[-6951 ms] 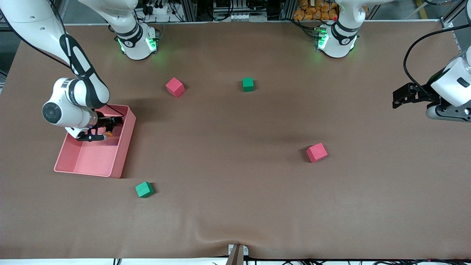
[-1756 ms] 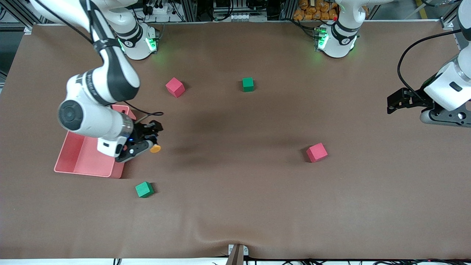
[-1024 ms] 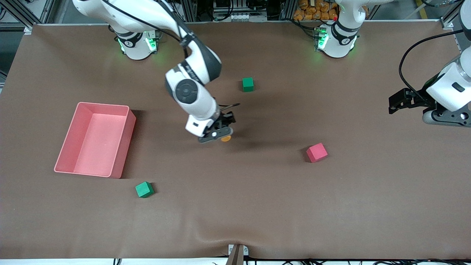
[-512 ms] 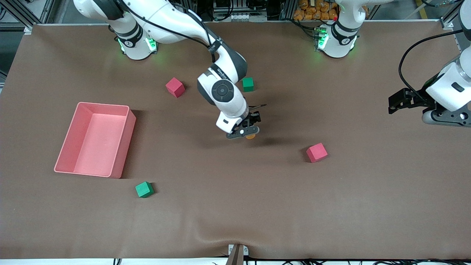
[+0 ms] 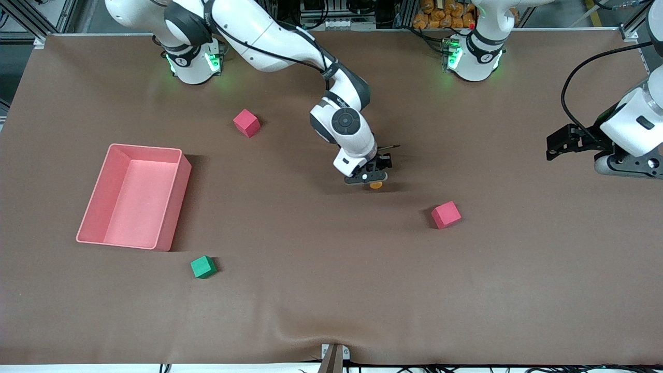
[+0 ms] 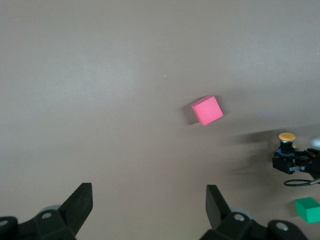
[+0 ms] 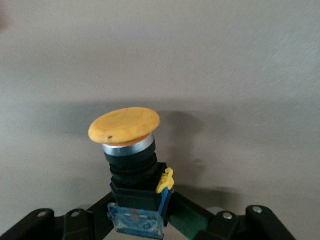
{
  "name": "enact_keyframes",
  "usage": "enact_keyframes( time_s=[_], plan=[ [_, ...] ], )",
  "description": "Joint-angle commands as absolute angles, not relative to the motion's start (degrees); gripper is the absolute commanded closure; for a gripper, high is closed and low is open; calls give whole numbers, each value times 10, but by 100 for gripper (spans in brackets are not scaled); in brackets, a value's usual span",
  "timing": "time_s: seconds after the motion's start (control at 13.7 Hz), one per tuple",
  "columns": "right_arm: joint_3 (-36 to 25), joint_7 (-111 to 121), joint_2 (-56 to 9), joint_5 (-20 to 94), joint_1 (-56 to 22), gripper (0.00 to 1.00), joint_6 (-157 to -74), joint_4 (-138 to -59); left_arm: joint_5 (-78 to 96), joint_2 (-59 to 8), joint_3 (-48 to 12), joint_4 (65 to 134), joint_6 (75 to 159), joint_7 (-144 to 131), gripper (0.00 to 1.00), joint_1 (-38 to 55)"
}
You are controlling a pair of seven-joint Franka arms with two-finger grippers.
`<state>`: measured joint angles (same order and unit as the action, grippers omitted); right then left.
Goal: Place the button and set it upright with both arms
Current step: 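Carry the button to mid-table with the right gripper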
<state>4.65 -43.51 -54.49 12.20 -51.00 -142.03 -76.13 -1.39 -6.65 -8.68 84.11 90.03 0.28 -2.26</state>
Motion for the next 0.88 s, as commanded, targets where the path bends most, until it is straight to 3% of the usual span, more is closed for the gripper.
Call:
enact_keyframes(
  time_s=[0.0,0.07,0.15,0.59,0.8],
  plan=[
    [38,-449,-562,118,-521,64,-1416,-731,-6,-65,-87,838,896,0,0,-28],
    [37,-450,-562,106,-523,12,-1416,-733,-7,-65,-87,838,896,-2,0,-28],
    [37,-450,-561,85,-526,0,-1417,-735,-6,-65,-87,838,896,-2,0,-31],
    [34,-449,-532,76,-517,0,-1397,-737,-4,-77,-87,838,898,-6,0,-37],
    [4,-449,-496,75,-516,0,-1364,-750,-3,-83,-87,838,899,-6,0,-36]
  ],
)
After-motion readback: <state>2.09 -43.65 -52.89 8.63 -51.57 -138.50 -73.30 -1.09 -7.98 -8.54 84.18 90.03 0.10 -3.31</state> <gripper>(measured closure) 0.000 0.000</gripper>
